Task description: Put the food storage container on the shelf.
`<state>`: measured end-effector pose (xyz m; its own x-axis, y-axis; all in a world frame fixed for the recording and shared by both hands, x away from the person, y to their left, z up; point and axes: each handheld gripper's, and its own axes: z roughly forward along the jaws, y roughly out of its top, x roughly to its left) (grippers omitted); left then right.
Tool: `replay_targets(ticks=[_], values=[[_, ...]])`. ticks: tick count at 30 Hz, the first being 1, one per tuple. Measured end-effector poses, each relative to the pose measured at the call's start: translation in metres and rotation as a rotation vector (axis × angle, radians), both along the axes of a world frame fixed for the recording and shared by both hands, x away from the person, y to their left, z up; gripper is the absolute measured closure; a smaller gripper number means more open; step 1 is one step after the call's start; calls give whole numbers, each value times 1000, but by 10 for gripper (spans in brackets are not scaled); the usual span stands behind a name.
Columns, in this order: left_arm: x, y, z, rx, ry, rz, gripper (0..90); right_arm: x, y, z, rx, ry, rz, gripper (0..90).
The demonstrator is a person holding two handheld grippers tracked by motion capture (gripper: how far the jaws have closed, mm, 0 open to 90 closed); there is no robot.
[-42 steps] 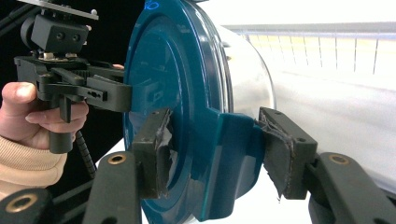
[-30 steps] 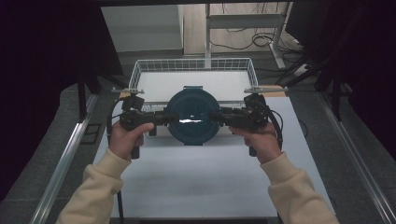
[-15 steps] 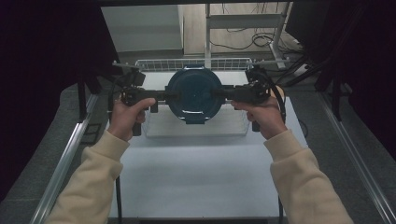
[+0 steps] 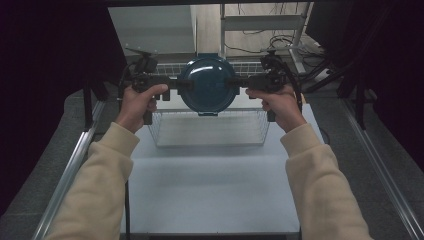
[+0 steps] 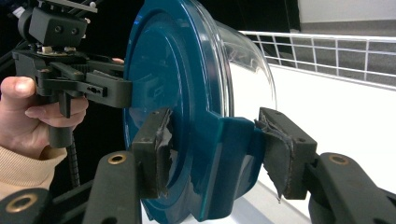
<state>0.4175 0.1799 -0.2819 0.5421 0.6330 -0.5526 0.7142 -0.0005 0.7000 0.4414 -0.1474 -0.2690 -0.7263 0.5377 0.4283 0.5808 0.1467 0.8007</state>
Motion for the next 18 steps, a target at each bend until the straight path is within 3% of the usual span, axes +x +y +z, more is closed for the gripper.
replay_targets(ticks=[9, 14, 18], values=[[32, 2, -24, -26, 67, 21, 389, 29, 4, -23, -18, 90, -27, 456], [42, 6, -29, -78, 100, 30, 410, 42, 1, -29, 35, 130, -46, 457], [51, 7, -34, -117, 134, 38, 416, 55, -1, -33, 72, 202, -65, 452]])
